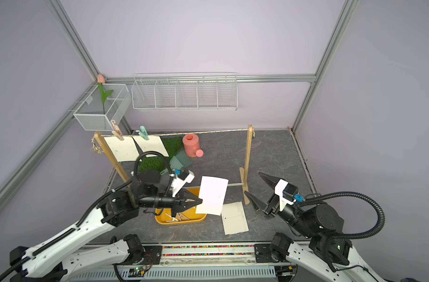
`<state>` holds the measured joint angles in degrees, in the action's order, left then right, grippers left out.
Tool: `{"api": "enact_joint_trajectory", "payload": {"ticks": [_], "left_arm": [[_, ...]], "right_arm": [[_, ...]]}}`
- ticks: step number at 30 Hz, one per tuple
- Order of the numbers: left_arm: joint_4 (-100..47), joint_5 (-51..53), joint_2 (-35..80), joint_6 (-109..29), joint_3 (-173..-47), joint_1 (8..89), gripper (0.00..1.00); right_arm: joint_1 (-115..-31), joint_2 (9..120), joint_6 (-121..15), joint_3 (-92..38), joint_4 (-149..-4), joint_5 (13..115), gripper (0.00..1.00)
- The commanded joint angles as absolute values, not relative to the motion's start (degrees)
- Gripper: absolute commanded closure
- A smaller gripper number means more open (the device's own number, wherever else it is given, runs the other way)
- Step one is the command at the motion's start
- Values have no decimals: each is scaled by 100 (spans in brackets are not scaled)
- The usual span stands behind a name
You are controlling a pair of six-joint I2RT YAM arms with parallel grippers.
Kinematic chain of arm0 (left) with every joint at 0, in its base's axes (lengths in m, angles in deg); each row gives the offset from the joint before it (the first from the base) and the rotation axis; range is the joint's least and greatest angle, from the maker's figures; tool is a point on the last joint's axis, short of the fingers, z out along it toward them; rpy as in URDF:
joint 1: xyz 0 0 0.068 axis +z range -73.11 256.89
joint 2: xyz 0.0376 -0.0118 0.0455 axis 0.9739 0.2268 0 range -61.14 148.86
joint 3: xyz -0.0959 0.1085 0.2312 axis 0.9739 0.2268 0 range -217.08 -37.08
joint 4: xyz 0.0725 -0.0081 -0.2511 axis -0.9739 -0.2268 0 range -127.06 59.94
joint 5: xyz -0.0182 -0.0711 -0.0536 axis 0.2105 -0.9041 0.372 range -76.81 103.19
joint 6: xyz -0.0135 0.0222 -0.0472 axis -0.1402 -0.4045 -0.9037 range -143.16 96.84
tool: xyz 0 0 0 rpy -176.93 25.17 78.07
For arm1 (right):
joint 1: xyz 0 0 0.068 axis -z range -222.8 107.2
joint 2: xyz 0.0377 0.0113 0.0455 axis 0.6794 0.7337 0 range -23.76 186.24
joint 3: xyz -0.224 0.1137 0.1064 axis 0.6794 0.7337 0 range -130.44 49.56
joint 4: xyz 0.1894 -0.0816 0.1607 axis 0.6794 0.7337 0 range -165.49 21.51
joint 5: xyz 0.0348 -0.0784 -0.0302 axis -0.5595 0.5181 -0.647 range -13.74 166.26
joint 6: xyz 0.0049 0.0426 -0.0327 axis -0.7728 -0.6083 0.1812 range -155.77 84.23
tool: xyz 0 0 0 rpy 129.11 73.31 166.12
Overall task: Remove the postcards from the strings
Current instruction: Place the postcard on the postcard.
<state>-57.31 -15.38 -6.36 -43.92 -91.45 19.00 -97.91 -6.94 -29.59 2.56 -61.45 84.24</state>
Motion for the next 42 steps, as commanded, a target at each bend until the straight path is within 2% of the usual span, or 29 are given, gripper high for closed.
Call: {"api": "enact_joint_trajectory", "payload": {"ticks": [1, 6, 13, 21, 27, 42], "left_arm": [[-5616, -484, -211, -6070, -9017, 1252, 100], [-5840, 58, 213, -7538, -9063, 756, 100], [-4314, 334, 859, -9514, -8249, 572, 100], [-3638, 811, 1988, -10071, -8778, 400, 100], [-3323, 1152, 2495, -10714, -8716, 114, 100], [-2936, 933, 2983, -11045, -8604, 181, 100]], "right_arm": [[-9780, -788, -2583, 361, -6651, 8861, 21], [-9778, -715, -2382, 221, -7029, 9001, 20], [-9777, -645, -2390, 213, -7172, 8688, 20], [-9765, -712, -2456, 280, -7140, 8581, 19], [-9769, -855, -2469, 273, -7105, 8593, 19], [-9767, -856, -2496, 246, -7059, 8592, 19]]}}
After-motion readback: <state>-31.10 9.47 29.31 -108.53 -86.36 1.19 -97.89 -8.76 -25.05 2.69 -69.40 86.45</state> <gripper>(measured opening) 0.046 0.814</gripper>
